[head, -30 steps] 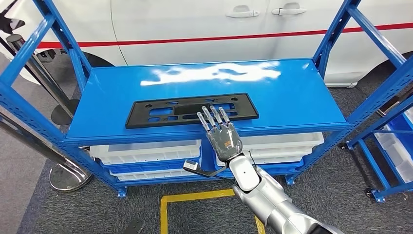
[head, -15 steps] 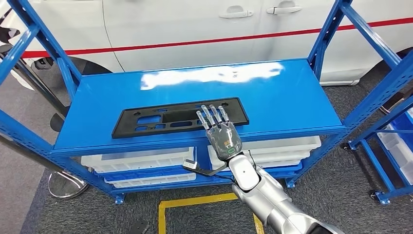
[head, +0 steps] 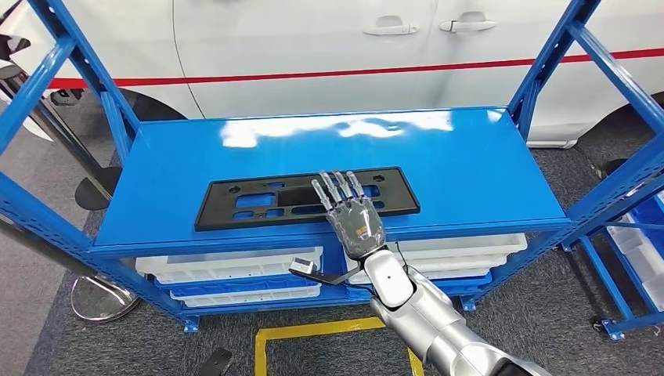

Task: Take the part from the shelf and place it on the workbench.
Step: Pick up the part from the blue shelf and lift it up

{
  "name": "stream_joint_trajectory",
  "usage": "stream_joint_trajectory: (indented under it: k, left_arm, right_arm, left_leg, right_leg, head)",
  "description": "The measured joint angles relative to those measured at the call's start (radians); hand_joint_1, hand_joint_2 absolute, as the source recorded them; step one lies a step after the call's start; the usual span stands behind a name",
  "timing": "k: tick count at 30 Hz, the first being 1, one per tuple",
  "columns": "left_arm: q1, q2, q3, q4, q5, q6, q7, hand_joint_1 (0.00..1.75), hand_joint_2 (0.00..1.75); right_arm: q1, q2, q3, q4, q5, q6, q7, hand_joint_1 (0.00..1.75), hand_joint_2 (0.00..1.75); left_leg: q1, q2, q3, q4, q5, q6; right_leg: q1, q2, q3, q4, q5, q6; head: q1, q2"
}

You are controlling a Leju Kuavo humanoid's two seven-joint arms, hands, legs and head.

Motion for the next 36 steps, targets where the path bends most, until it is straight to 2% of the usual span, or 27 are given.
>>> stream_joint_trajectory:
  k: [1, 2, 3, 4, 8, 9, 10, 12, 13, 14, 15, 17, 18, 19, 21, 23, 24, 25, 27, 28, 29, 30, 31, 32, 33, 34, 36]
  left_arm:
    - [0.0, -0.001, -0.001, 0.0, 0.0, 0.0, 0.0, 0.0, 0.0]
    - [0.0, -0.001, -0.002, 0.0, 0.001, 0.0, 0.0, 0.0, 0.0]
    - [-0.001, -0.002, -0.003, 0.0, 0.001, 0.0, -0.001, 0.0, 0.0]
    - [-0.002, -0.003, -0.003, 0.0, 0.002, 0.0, -0.001, 0.0, 0.0]
    - [-0.003, -0.003, -0.006, 0.0, 0.003, 0.0, -0.002, 0.0, 0.0]
    - [-0.004, -0.003, -0.006, 0.0, 0.003, 0.0, -0.002, 0.0, 0.0]
    - [-0.005, -0.003, -0.006, 0.0, 0.003, 0.0, -0.003, 0.0, 0.0]
    - [-0.004, -0.003, -0.006, 0.0, 0.004, 0.0, -0.003, 0.0, 0.0]
    - [-0.003, -0.004, -0.006, 0.0, 0.006, 0.0, -0.005, 0.0, 0.0]
    - [-0.001, -0.004, -0.006, 0.0, 0.009, 0.0, -0.007, 0.0, 0.0]
    - [0.0, -0.004, -0.006, 0.0, 0.012, 0.0, -0.01, 0.0, 0.0]
    - [-0.001, -0.003, -0.006, 0.0, 0.019, 0.002, -0.017, 0.0, 0.0]
    - [-0.003, -0.003, -0.006, 0.0, 0.021, 0.003, -0.02, 0.0, 0.0]
    - [-0.005, -0.003, -0.006, 0.0, 0.023, 0.003, -0.024, 0.0, 0.0]
    - [-0.007, -0.003, -0.006, 0.0, 0.025, 0.005, -0.032, 0.0, 0.0]
    - [-0.007, -0.003, -0.007, 0.0, 0.029, 0.006, -0.041, 0.0, 0.0]
    - [-0.007, -0.003, -0.008, 0.0, 0.031, 0.006, -0.046, 0.0, 0.0]
    - [-0.008, -0.004, -0.008, 0.0, 0.032, 0.006, -0.05, 0.0, 0.0]
    - [-0.011, -0.004, -0.008, 0.0, 0.037, 0.008, -0.058, 0.0, 0.0]
    - [-0.012, -0.003, -0.008, 0.0, 0.04, 0.009, -0.062, 0.0, 0.0]
    - [-0.012, -0.003, -0.008, 0.0, 0.045, 0.01, -0.066, 0.0, 0.0]
    - [-0.013, -0.003, -0.008, 0.0, 0.049, 0.01, -0.069, 0.0, 0.0]
    - [-0.013, -0.004, -0.008, 0.0, 0.051, 0.011, -0.072, 0.0, 0.0]
    - [-0.014, -0.004, -0.008, 0.0, 0.052, 0.011, -0.074, 0.0, 0.0]
    - [-0.016, -0.004, -0.009, 0.0, 0.052, 0.012, -0.075, 0.0, 0.0]
    - [-0.018, -0.003, -0.009, 0.0, 0.052, 0.012, -0.075, 0.0, 0.0]
    - [-0.02, -0.003, -0.009, 0.0, 0.053, 0.012, -0.076, 0.0, 0.0]
  right_arm:
    - [0.0, 0.0, 0.001, 0.0, 0.0, 0.0, 0.0, 0.0, 1.75]
    - [-0.001, 0.0, 0.001, 0.0, 0.0, 0.0, 0.0, 0.0, 1.75]
    - [-0.003, 0.0, 0.002, 0.0, 0.0, 0.0, 0.0, 0.0, 1.75]
    - [-0.003, 0.0, 0.003, 0.001, 0.0, 0.0, 0.0, 0.0, 1.75]
    - [-0.005, 0.001, 0.008, 0.002, 0.0, 0.0, 0.0, 0.0, 1.75]
    - [-0.007, 0.002, 0.009, 0.002, 0.0, 0.0, 0.0, 0.0, 1.75]
    - [-0.008, 0.002, 0.01, 0.002, 0.0, 0.0, 0.0, 0.0, 1.75]
    - [-0.009, 0.003, 0.012, 0.003, 0.0, 0.0, 0.0, 0.0, 1.75]
    - [-0.008, 0.003, 0.013, 0.004, 0.0, 0.0, 0.0, 0.0, 1.75]
    - [-0.008, 0.003, 0.014, 0.004, 0.0, 0.0, 0.001, 0.01, 1.75]
    - [-0.008, 0.003, 0.015, 0.005, 0.0, 0.0, 0.002, 0.33, 1.75]
    - [-0.008, 0.003, 0.015, 0.005, 0.0, 0.0, 0.003, 1.17, 1.75]
    - [-0.008, 0.003, 0.015, 0.005, 0.0, 0.0, 0.003, 1.6, 1.75]
    - [-0.009, 0.003, 0.015, 0.005, 0.0, 0.0, 0.003, 1.71, 1.75]
    - [-0.008, 0.003, 0.015, 0.005, 0.0, 0.0, 0.0, 1.74, 1.75]
    - [-0.008, 0.002, 0.015, 0.004, 0.0, 0.0, -0.003, 1.75, 1.75]
    - [-0.009, 0.002, 0.015, 0.003, 0.0, 0.0, -0.003, 1.75, 1.75]
    - [-0.009, 0.002, 0.015, 0.002, 0.0, 0.0, -0.003, 1.75, 1.75]
    - [-0.008, 0.0, 0.015, -0.001, 0.0, 0.0, -0.003, 1.75, 1.75]
    - [-0.006, -0.002, 0.015, -0.002, 0.0, 0.0, -0.003, 1.75, 1.75]
    - [-0.004, -0.004, 0.015, -0.005, 0.0, 0.0, -0.004, 1.75, 1.75]
    - [-0.002, -0.006, 0.014, -0.009, 0.0, 0.0, -0.006, 1.75, 1.75]
    - [-0.001, -0.007, 0.014, -0.014, 0.0, 0.0, -0.007, 1.75, 1.75]
    - [-0.002, -0.008, 0.012, -0.02, 0.0, 0.0, -0.008, 1.75, 1.75]
    - [-0.004, -0.008, 0.011, -0.024, 0.0, 0.0, -0.009, 1.75, 1.75]
    - [-0.005, -0.008, 0.011, -0.028, 0.0, 0.0, -0.009, 1.75, 1.75]
    - [-0.005, -0.009, 0.01, -0.033, 0.0, 0.0, -0.01, 1.75, 1.75]
  left_leg:
    - [0.0, 0.0, 0.006, 0.003, -0.007, -0.002]
    - [-0.002, -0.001, 0.012, 0.007, -0.015, -0.005]
    - [-0.003, -0.001, 0.014, 0.01, -0.022, -0.009]
    - [-0.005, -0.001, 0.015, 0.012, -0.026, -0.014]
    - [-0.006, 0.0, 0.015, 0.018, -0.041, -0.035]
    - [-0.005, 0.0, 0.005, 0.044, -0.056, -0.04]
    - [-0.004, 0.001, -0.019, 0.092, -0.079, -0.045]
    - [-0.002, 0.001, -0.091, 0.223, -0.127, -0.051]
    - [-0.001, 0.001, -0.122, 0.271, -0.136, -0.052]
    - [-0.001, 0.001, -0.139, 0.287, -0.126, -0.052]
    - [0.0, 0.001, -0.137, 0.265, -0.098, -0.05]
    - [-0.002, 0.001, -0.091, 0.142, -0.019, -0.039]
    - [-0.004, 0.001, -0.065, 0.081, 0.009, -0.033]
    - [-0.007, 0.0, -0.047, 0.039, 0.023, -0.028]
    - [-0.012, -0.001, -0.036, 0.014, 0.021, -0.021]
    - [-0.008, 0.0, -0.029, 0.001, 0.025, -0.011]
    - [-0.006, 0.001, -0.024, -0.006, 0.027, -0.007]
    - [-0.003, 0.002, -0.02, -0.012, 0.029, -0.002]
    - [-0.003, 0.003, -0.019, -0.013, 0.028, 0.003]
    - [-0.003, 0.003, -0.019, -0.012, 0.026, 0.004]
    - [-0.002, 0.003, -0.018, -0.01, 0.024, 0.003]
    - [-0.001, 0.003, -0.018, -0.007, 0.022, 0.002]
    - [0.0, 0.002, -0.017, -0.002, 0.017, -0.001]
    - [0.001, 0.001, -0.017, 0.005, 0.011, -0.005]
    - [0.0, 0.0, -0.018, 0.014, 0.004, -0.011]
    - [-0.001, -0.001, -0.02, 0.021, -0.002, -0.016]
    - [-0.004, -0.002, -0.024, 0.027, -0.007, -0.027]
  right_leg:
    - [0.0, 0.0, 0.024, -0.065, 0.046, -0.003]
    - [0.001, 0.0, 0.052, -0.129, 0.08, -0.006]
    - [0.002, 0.0, 0.076, -0.183, 0.099, -0.01]
    - [0.003, 0.001, 0.09, -0.214, 0.104, -0.014]
    - [0.002, 0.006, 0.102, -0.233, 0.093, -0.033]
    - [0.0, 0.005, 0.108, -0.237, 0.092, -0.038]
    - [-0.001, 0.003, 0.114, -0.24, 0.09, -0.043]
    - [0.0, 0.001, 0.12, -0.24, 0.084, -0.049]
    - [0.002, 0.002, 0.123, -0.24, 0.081, -0.051]
    - [0.003, 0.003, 0.125, -0.239, 0.078, -0.051]
    - [0.003, 0.004, 0.129, -0.239, 0.075, -0.051]
    - [0.005, 0.007, 0.139, -0.239, 0.068, -0.049]
    - [0.007, 0.007, 0.142, -0.238, 0.065, -0.047]
    - [0.008, 0.008, 0.143, -0.237, 0.063, -0.043]
    - [0.008, 0.008, 0.141, -0.239, 0.062, -0.034]
    - [0.007, 0.007, 0.141, -0.235, 0.056, -0.024]
    - [0.007, 0.007, 0.135, -0.219, 0.044, -0.018]
    - [0.006, 0.006, 0.118, -0.182, 0.022, -0.014]
    - [0.001, 0.005, 0.053, -0.058, -0.036, -0.006]
    - [-0.001, 0.005, 0.02, 0.001, -0.055, -0.003]
    - [-0.004, 0.005, -0.002, 0.034, -0.056, 0.0]
    - [-0.006, 0.004, -0.005, 0.029, -0.038, 0.002]
    - [-0.009, 0.003, 0.011, -0.013, -0.003, 0.004]
    - [-0.012, 0.002, 0.039, -0.08, 0.036, 0.006]
    - [-0.013, 0.001, 0.067, -0.142, 0.061, 0.006]
    - [-0.013, 0.001, 0.088, -0.187, 0.076, 0.003]
    - [-0.009, 0.002, 0.099, -0.21, 0.073, -0.006]
  head:
    - [0.0, 0.0]
    - [0.0, 0.0]
    - [0.0, 0.0]
    - [0.0, 0.0]
    - [0.0, 0.0]
    - [-0.001, 0.0]
    - [-0.001, 0.0]
    - [-0.001, 0.0]
    - [-0.001, 0.0]
    - [-0.001, 0.0]
    - [-0.001, 0.0]
    - [0.0, 0.0]
    - [0.0, 0.0]
    - [0.0, 0.0]
    - [0.0, 0.0]
    - [0.0, 0.0]
    - [0.0, 0.0]
    - [0.0, 0.0]
    - [0.0, 0.0]
    - [0.0, 0.0]
    - [0.0, 0.0]
    - [0.0, 0.0]
    - [0.0, 0.0]
    - [0.0, 0.0]
    - [0.0, 0.0]
    - [0.0, 0.0]
    - [0.0, 0.0]
